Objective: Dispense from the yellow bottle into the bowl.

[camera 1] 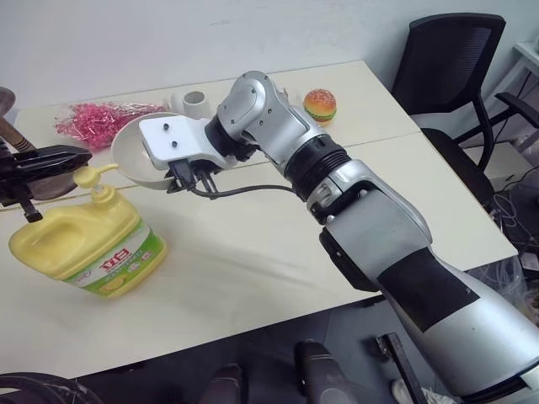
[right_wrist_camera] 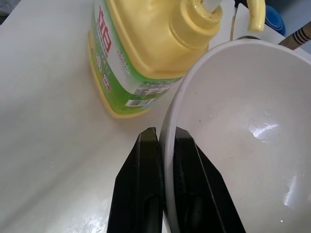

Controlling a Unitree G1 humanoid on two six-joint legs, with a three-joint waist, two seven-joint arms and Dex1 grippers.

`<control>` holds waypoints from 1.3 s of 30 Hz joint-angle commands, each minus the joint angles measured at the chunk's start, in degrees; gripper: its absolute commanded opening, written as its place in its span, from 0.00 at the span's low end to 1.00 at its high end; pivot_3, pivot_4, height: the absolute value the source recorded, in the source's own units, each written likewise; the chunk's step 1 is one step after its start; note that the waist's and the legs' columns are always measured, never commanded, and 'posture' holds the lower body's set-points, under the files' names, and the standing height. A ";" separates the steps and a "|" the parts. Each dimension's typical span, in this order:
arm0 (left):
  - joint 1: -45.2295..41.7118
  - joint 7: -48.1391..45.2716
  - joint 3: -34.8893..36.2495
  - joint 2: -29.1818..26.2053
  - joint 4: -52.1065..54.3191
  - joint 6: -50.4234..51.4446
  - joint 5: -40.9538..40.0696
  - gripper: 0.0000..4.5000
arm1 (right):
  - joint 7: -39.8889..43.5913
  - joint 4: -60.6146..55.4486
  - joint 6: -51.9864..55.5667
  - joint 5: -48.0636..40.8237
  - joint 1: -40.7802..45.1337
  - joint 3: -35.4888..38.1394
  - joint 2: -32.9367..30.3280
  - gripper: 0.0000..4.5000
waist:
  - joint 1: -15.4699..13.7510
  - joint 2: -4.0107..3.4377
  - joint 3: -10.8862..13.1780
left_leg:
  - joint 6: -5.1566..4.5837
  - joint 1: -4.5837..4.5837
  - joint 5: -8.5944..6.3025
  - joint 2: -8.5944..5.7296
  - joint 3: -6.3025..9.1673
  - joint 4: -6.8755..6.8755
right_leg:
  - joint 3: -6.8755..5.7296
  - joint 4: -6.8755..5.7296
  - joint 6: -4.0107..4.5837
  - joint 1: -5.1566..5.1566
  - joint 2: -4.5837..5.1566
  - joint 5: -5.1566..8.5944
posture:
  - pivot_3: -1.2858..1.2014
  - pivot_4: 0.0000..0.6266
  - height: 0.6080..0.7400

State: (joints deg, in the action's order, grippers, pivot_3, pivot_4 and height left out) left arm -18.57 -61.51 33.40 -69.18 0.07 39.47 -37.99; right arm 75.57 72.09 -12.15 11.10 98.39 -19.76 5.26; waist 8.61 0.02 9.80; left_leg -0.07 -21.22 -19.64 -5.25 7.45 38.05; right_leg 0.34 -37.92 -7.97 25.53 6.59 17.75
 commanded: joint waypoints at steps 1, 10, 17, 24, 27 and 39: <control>1.94 -0.64 4.05 -0.80 2.64 0.24 0.10 0.00 | 0.93 -2.30 -0.74 -0.73 1.28 1.42 0.75 0.00 | 0.08 0.00 0.00 | 0.00 0.00 0.00 0.00 0.00 0.00 | 0.00 -0.01 0.00 0.00 0.00 0.00 | 0.52 0.24 1.00; 7.13 -1.53 4.27 -0.18 3.34 -3.27 3.18 0.00 | 3.06 -3.51 -0.98 -1.27 0.93 1.67 1.32 0.00 | 0.26 0.00 0.00 | 0.02 0.00 -0.01 0.01 0.05 -0.03 | 0.03 -0.03 0.00 -0.01 0.00 0.00 | 0.52 0.24 1.00; 6.22 -1.48 -0.78 0.40 1.52 -6.94 5.00 0.00 | 3.34 -3.78 -0.88 -1.18 0.79 1.68 1.47 0.00 | 0.24 -0.01 -0.01 | 0.02 0.00 -0.01 0.00 0.05 -0.01 | 0.03 -0.06 0.01 -0.02 0.01 0.00 | 0.52 0.24 1.00; 6.64 -3.18 -5.04 -0.46 0.23 -8.89 6.52 0.00 | 3.59 -3.77 -0.79 -1.09 0.82 1.64 1.39 0.00 | 0.03 -0.04 -0.03 | 0.02 0.05 -0.01 -0.03 0.05 0.04 | 0.05 -0.10 0.01 -0.08 0.01 0.00 | 0.52 0.24 1.00; 7.39 -3.98 -6.18 -1.12 0.09 -9.14 7.24 0.00 | 3.81 -3.85 -0.69 -1.18 0.79 1.69 1.39 0.00 | 0.03 -0.06 -0.04 | 0.02 0.07 -0.01 -0.03 0.05 0.04 | 0.05 -0.11 0.01 -0.08 0.01 0.00 | 0.52 0.24 1.00; 12.81 -7.48 -12.64 -5.20 -1.69 -14.09 13.16 0.00 | 4.83 -4.58 -0.46 -1.47 0.36 1.82 1.67 0.00 | 0.01 -1.07 -0.70 | 0.00 0.27 -0.02 -0.08 0.05 -0.09 | 0.12 -0.15 0.01 -0.09 0.02 0.00 | 0.52 0.24 1.00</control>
State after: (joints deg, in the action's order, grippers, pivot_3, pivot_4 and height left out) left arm -10.53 -66.22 29.81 -75.07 -0.16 24.34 -30.19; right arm 80.55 70.14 -12.30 11.05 97.76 -19.67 6.27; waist 8.62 -1.06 9.10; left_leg -0.06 -20.87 -19.67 -5.34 7.50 37.93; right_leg 0.47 -38.07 -7.97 25.43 6.62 17.75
